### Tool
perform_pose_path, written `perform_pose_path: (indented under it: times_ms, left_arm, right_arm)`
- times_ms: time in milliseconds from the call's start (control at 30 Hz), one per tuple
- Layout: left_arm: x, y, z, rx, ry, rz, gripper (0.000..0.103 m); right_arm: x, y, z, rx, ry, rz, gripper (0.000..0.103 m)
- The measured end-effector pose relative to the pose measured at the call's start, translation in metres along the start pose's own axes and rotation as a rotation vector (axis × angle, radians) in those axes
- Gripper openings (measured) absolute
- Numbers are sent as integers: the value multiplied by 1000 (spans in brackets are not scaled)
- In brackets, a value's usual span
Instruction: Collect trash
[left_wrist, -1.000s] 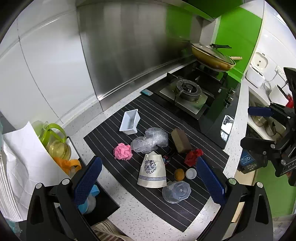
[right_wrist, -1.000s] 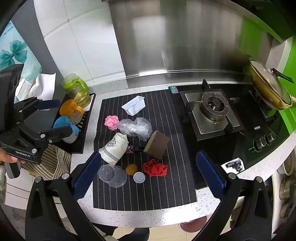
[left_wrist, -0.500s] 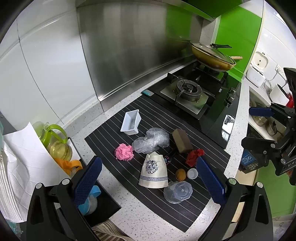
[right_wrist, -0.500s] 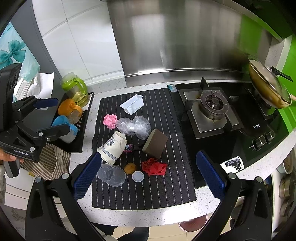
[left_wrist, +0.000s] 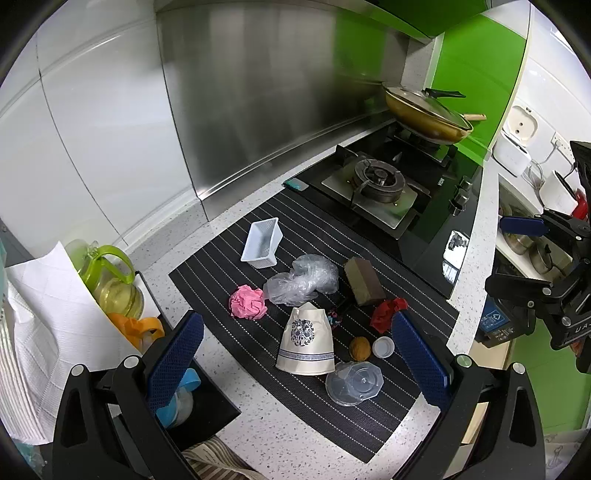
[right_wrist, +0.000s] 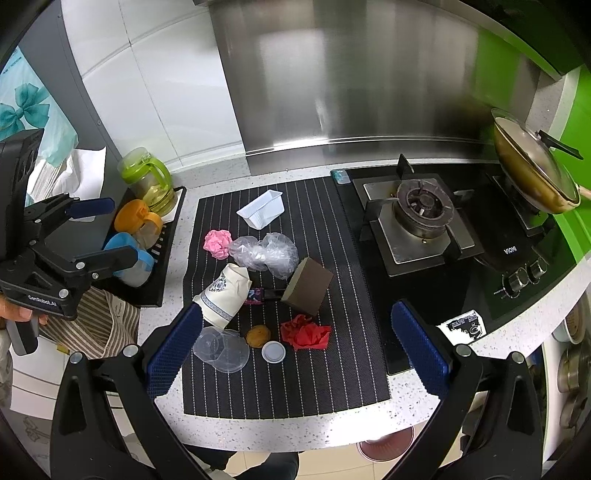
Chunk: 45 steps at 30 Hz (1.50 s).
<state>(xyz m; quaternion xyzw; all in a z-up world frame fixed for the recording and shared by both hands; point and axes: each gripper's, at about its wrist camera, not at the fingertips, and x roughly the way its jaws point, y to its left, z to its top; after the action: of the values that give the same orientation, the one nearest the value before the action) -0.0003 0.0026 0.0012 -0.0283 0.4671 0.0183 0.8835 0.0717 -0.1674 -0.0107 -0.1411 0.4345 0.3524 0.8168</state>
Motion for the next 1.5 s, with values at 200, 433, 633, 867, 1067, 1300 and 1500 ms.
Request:
perform_pose_path:
  times_ms: [200, 433, 633, 867, 1067, 1300, 1500]
  left_arm:
    - [0, 0, 0, -1, -1, 0, 97]
    - [0, 0, 0, -2, -1, 1, 97]
    - [0, 2, 0, -4, -2, 2, 97]
    - [0, 2, 0, -4, 0, 2, 97]
    - [3, 1, -1, -5, 5, -1, 97]
    - [12, -1, 0, -2, 21, -7, 98]
    - [34, -1, 1, -5, 63, -12, 97]
  right_arm:
    - [0, 0, 0, 2, 0, 1, 100]
    - [1, 1, 0, 1, 0, 0, 100]
    - [1, 1, 0, 1, 0, 0, 100]
    - [2, 2, 0, -1, 5, 2, 100]
    - [5, 4, 0, -1, 12, -1, 100]
    - [8, 2, -1, 5, 24, -1, 100]
    - [14, -1, -3, 11, 37, -2, 100]
